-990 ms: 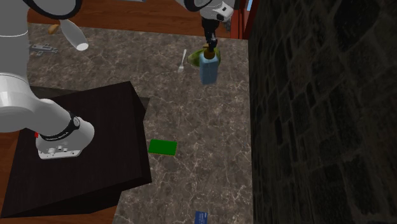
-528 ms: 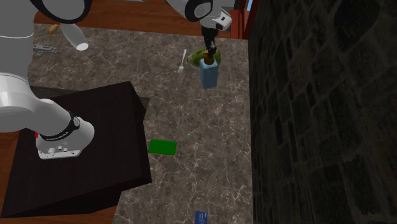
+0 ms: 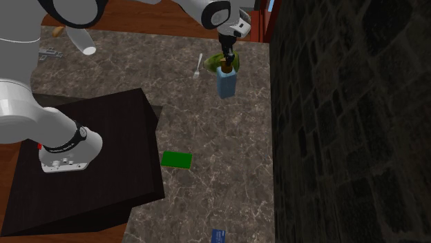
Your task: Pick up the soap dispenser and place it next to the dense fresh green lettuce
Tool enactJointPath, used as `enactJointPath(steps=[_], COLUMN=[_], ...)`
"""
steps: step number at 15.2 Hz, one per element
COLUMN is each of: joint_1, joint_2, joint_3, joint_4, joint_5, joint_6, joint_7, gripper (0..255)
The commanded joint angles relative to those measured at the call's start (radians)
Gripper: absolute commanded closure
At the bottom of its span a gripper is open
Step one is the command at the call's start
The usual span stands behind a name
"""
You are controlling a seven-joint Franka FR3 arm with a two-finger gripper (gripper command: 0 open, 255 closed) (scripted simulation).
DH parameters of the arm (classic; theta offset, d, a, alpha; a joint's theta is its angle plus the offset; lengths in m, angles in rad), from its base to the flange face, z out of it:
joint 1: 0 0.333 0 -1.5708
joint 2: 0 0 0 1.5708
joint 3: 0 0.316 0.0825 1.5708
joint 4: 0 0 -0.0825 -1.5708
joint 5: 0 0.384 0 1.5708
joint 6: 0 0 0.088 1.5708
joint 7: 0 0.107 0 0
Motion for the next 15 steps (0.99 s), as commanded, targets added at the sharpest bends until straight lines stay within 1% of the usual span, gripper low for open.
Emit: enactJointPath(steps=[1,2,3,8,12,15], joint_1=[0.0,0.0,0.0,0.0,0.003,0.003], joint_2=[0.0,0.0,0.0,0.0,-0.075,-0.076], joint_3=[0.0,0.0,0.0,0.0,0.0,0.0], joint_4=[0.0,0.0,0.0,0.0,0.009,0.009], joint_5=[0.0,0.0,0.0,0.0,0.0,0.0], joint_6=[0.0,0.0,0.0,0.001,-0.084,-0.084], joint_7=[0.0,0.0,0.0,0.0,0.0,0.0], gripper=[255,255,0,0,0,0])
